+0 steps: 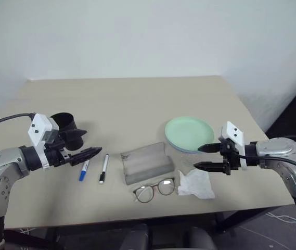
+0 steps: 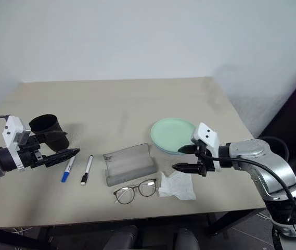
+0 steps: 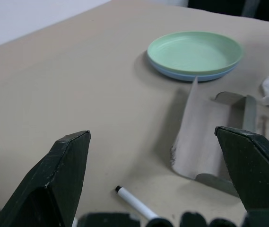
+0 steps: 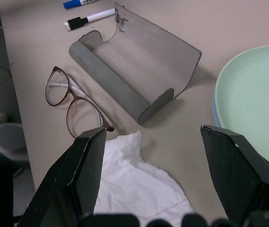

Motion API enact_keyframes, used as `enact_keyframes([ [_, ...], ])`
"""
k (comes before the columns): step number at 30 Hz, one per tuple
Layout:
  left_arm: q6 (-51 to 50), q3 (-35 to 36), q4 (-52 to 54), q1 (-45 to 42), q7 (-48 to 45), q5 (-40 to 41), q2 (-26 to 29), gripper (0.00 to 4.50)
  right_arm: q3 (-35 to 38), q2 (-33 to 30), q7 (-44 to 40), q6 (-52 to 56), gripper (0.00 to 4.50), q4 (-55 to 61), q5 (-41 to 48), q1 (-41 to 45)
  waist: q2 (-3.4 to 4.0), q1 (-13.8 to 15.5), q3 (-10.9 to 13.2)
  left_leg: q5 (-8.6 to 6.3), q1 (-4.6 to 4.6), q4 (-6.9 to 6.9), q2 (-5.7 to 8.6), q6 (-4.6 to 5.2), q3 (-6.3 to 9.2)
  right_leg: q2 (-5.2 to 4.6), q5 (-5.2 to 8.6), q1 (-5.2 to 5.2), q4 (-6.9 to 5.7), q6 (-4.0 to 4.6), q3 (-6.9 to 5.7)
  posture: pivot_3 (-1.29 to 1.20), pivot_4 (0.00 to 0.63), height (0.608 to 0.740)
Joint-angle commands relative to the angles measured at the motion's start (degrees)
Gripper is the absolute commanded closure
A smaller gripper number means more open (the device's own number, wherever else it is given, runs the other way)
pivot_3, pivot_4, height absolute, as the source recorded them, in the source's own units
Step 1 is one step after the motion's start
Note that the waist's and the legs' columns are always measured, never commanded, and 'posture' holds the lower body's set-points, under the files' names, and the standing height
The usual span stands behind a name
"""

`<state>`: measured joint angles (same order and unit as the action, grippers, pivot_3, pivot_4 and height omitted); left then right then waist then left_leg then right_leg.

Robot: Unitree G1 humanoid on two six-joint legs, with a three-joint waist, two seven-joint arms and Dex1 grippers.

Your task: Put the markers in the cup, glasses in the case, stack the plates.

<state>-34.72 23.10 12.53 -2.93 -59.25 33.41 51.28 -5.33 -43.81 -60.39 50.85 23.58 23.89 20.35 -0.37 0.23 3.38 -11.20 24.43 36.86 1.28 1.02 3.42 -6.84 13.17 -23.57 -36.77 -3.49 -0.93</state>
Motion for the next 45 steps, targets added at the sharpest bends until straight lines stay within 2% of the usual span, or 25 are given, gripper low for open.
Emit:
enact_keyframes([
  [1,1.4,0.3,0.7,-1.3,-0.4,0.5,0.8,0.00,-2.9,0.0,2.9,-2.1,1.06,2.3,-2.1,-1.5,0.00,0.0,0.0,0.00,0.00,0.00,-0.01,-0.01,0.00,0.00,0.00,0.00,0.00,0.00,0.00,0.00,0.000,0.704],
  [6,1.8,0.3,0.3,-1.5,-0.5,0.1,1.0,0.00,-6.1,1.0,5.5,-1.8,1.06,2.3,-2.4,-2.3,0.00,0.1,0.0,0.00,0.03,0.00,0.02,0.00,0.00,-0.02,0.00,-0.02,0.00,0.00,0.00,0.00,0.000,0.704],
  [13,1.8,0.6,0.8,-1.0,-0.2,0.0,1.1,0.00,-9.6,0.1,4.9,-1.9,1.06,2.7,-1.9,-3.8,0.00,0.1,0.0,0.00,0.03,0.00,0.02,0.00,0.01,-0.01,0.00,-0.01,0.00,0.00,-0.01,0.00,0.000,0.704],
  [25,1.2,0.9,1.3,-0.8,0.4,0.3,1.4,0.00,-17.9,2.0,6.0,-8.6,1.06,-1.4,-8.2,-2.7,-0.01,0.1,0.0,0.00,0.03,0.00,0.00,-0.01,0.02,0.00,0.00,-0.01,0.02,-0.01,-0.02,0.00,0.000,0.704],
  [34,1.4,0.9,1.5,-0.8,0.7,0.2,1.3,0.00,-20.2,3.9,7.1,-12.6,1.06,-5.5,-13.3,-1.8,-0.01,0.1,0.0,0.00,0.03,0.00,0.02,-0.01,0.02,0.02,-0.01,-0.02,0.01,-0.01,-0.02,0.00,0.000,0.704],
  [37,1.5,1.0,1.5,-0.7,0.8,0.2,1.3,0.00,-19.9,4.1,6.9,-12.5,1.62,-5.8,-13.6,-1.9,-0.01,0.1,0.0,0.00,0.03,0.00,0.01,-0.01,0.02,0.03,-0.01,-0.01,0.01,-0.01,-0.02,0.00,0.000,0.704],
  [44,1.7,0.9,1.4,-0.7,0.9,0.1,1.3,0.00,-19.3,4.0,6.6,-12.2,3.99,-5.9,-13.7,-2.1,-0.02,0.1,0.0,0.00,0.02,0.00,0.01,-0.01,0.02,0.02,-0.01,0.00,0.01,-0.01,-0.02,0.00,0.000,0.704],
  [45,1.7,0.8,1.4,-0.7,0.9,0.1,1.3,0.00,-19.3,4.0,6.5,-12.3,4.44,-6.0,-13.7,-2.1,-0.02,0.1,0.0,0.00,0.02,0.00,0.01,-0.01,0.02,0.03,-0.01,-0.01,0.01,-0.01,-0.02,0.00,0.000,0.704],
])
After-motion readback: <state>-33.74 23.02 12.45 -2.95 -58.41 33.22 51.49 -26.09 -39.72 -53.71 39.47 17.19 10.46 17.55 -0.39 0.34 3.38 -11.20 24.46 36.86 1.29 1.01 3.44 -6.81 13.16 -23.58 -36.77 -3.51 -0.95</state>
